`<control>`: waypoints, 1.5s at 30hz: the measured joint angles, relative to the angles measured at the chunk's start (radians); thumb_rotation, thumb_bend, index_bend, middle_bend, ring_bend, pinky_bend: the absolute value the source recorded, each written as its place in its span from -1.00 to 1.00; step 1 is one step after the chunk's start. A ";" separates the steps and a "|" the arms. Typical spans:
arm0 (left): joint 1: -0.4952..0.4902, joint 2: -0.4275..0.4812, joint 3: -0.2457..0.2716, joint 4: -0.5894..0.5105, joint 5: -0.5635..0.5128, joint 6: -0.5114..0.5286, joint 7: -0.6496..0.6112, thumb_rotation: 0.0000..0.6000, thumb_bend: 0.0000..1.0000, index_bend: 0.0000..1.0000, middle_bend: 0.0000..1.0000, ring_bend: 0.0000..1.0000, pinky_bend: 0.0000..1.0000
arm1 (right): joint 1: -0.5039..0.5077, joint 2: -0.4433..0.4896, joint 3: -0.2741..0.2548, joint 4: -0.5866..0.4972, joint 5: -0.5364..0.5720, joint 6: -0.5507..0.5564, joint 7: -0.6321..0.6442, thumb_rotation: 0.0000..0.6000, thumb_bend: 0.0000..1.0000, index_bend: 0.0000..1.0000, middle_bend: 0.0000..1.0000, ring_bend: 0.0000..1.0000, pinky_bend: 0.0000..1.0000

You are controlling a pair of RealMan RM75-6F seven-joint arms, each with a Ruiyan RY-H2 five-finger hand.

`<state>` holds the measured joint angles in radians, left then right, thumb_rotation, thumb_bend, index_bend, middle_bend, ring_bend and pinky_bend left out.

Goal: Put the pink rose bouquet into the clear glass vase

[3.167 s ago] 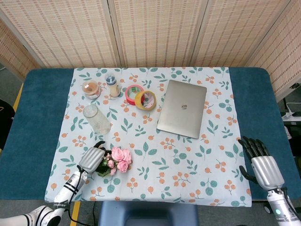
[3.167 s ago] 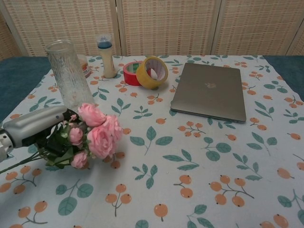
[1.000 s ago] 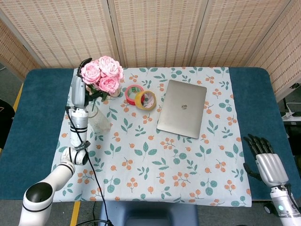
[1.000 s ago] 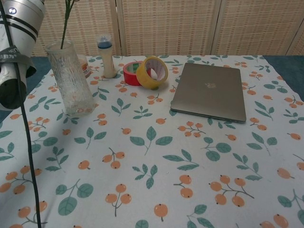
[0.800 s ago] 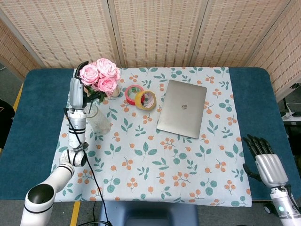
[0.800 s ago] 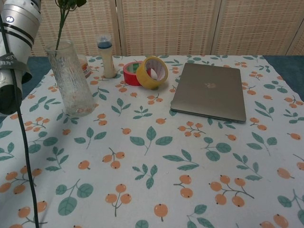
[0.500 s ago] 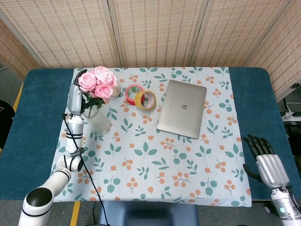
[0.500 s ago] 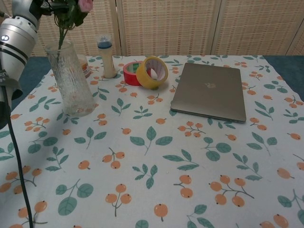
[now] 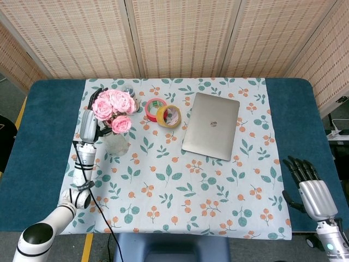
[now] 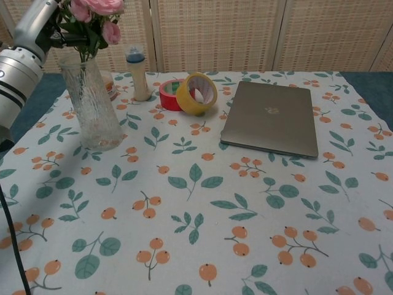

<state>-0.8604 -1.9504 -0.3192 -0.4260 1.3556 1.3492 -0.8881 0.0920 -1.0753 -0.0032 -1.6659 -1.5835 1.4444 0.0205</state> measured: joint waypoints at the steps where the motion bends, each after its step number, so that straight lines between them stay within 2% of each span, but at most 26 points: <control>1: 0.011 0.005 0.006 -0.009 0.003 0.003 0.004 0.92 -0.09 -1.00 -0.89 -1.00 -0.91 | 0.000 0.001 -0.001 -0.001 -0.003 0.001 0.001 1.00 -0.39 -1.00 -1.00 -1.00 -1.00; 5: 0.061 0.036 0.032 -0.072 0.016 0.024 0.019 0.88 -0.10 -1.00 -0.99 -1.00 -0.91 | 0.000 0.003 -0.006 -0.004 -0.009 -0.001 0.003 1.00 -0.39 -1.00 -1.00 -1.00 -1.00; 14: 0.152 0.163 0.076 -0.347 0.046 0.072 0.102 0.63 -0.11 -1.00 -1.00 -1.00 -0.91 | -0.003 -0.001 -0.009 -0.005 -0.024 0.007 -0.002 1.00 -0.39 -1.00 -1.00 -1.00 -1.00; 22: 0.220 0.310 0.139 -0.597 0.058 0.029 0.288 0.42 -0.11 -1.00 -1.00 -1.00 -0.93 | -0.003 0.001 -0.011 -0.008 -0.026 0.006 -0.011 1.00 -0.39 -1.00 -1.00 -1.00 -1.00; 31: 0.258 0.470 0.191 -0.742 0.059 -0.057 0.583 0.15 -0.15 -1.00 -1.00 -1.00 -0.94 | -0.010 -0.002 -0.006 -0.015 -0.014 0.012 -0.034 1.00 -0.39 -1.00 -1.00 -1.00 -1.00; 34: 0.285 0.514 0.218 -0.754 0.067 -0.058 0.666 0.18 -0.16 -1.00 -1.00 -1.00 -0.91 | -0.010 -0.005 -0.006 -0.015 -0.010 0.010 -0.045 1.00 -0.39 -1.00 -1.00 -1.00 -1.00; 38: 0.359 0.559 0.259 -0.765 0.072 -0.019 0.767 0.35 -0.17 -1.00 -1.00 -1.00 -0.91 | -0.010 -0.004 -0.006 -0.020 -0.003 0.003 -0.062 1.00 -0.39 -1.00 -1.00 -1.00 -1.00; 45: 0.565 0.590 0.339 -0.813 0.085 0.180 0.886 0.56 -0.17 -1.00 -1.00 -1.00 -0.91 | -0.013 -0.021 0.005 -0.018 0.020 0.006 -0.120 1.00 -0.39 -1.00 -1.00 -1.00 -1.00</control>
<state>-0.2954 -1.3608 0.0199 -1.2387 1.4403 1.5291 -0.0020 0.0788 -1.0960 0.0017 -1.6837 -1.5633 1.4506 -0.0990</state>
